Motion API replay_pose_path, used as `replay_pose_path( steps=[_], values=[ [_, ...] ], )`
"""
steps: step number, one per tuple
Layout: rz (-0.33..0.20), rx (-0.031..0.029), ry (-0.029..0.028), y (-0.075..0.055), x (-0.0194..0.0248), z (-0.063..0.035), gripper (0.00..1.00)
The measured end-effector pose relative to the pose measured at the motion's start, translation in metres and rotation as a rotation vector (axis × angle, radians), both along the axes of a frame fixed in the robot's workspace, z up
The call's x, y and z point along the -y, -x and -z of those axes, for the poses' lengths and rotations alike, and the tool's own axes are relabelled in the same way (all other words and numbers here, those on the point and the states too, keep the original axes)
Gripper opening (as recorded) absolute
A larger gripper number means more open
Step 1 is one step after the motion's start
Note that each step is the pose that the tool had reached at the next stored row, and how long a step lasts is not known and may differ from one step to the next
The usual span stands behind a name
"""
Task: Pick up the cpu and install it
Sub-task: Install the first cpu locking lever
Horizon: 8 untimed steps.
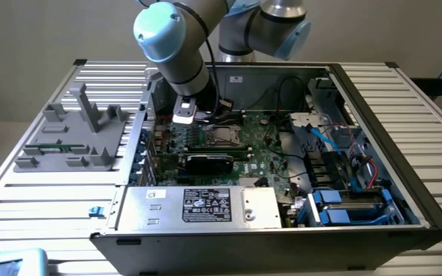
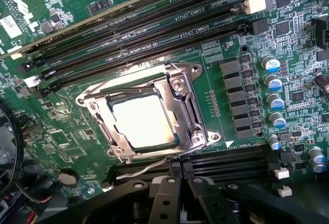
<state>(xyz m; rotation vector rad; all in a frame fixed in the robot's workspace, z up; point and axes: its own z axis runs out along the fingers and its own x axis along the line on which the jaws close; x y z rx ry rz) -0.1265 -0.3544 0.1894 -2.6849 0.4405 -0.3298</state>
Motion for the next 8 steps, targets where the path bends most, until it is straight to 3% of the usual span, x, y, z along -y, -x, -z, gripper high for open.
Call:
replay_pose_path(
  steps=[8],
  values=[
    [0.001, 0.0001, -0.0002, -0.0027, 0.0, 0.0008, 0.11]
  ],
)
